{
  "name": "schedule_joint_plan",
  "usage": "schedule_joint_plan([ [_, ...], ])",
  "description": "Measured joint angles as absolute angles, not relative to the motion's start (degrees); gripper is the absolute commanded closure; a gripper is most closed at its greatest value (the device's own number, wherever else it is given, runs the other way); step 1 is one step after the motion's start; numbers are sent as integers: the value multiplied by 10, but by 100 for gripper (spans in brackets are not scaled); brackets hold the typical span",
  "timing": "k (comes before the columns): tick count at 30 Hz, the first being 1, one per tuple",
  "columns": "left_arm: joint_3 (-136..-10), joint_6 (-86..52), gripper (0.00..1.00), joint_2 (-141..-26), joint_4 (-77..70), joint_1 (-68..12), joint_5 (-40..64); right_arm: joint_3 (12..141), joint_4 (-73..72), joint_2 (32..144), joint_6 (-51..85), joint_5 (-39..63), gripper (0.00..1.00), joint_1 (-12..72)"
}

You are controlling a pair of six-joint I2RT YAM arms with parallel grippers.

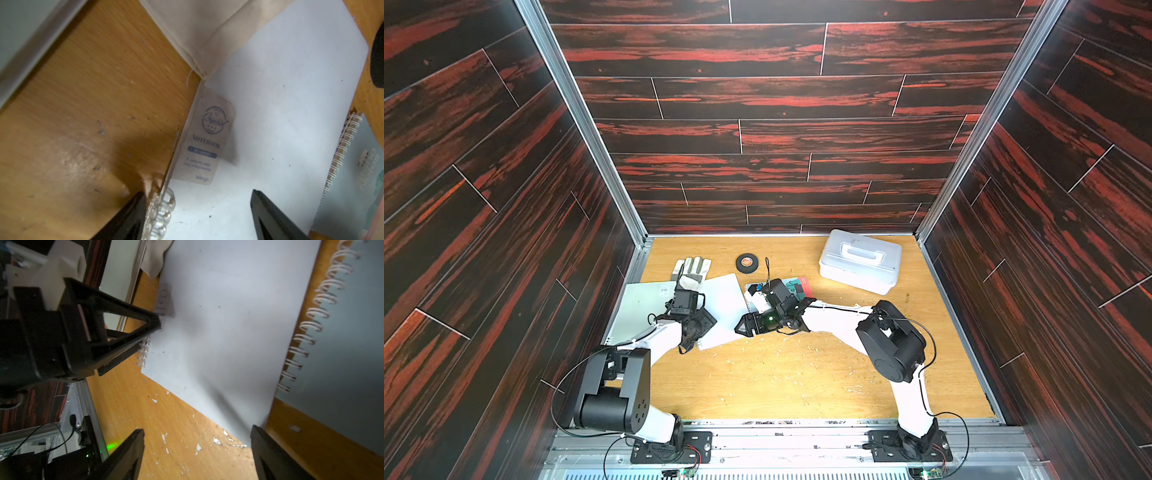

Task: Tear off pages from different notebooks
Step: Open the notebook at the center of the board.

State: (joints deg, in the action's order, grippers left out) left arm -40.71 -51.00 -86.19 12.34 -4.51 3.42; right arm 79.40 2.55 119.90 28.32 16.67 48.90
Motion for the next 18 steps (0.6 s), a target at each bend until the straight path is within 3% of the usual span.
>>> schedule_joint_plan([
  [18, -409, -504, 17, -866, 120, -45, 42, 812, 32, 1227, 281, 167, 17, 488],
])
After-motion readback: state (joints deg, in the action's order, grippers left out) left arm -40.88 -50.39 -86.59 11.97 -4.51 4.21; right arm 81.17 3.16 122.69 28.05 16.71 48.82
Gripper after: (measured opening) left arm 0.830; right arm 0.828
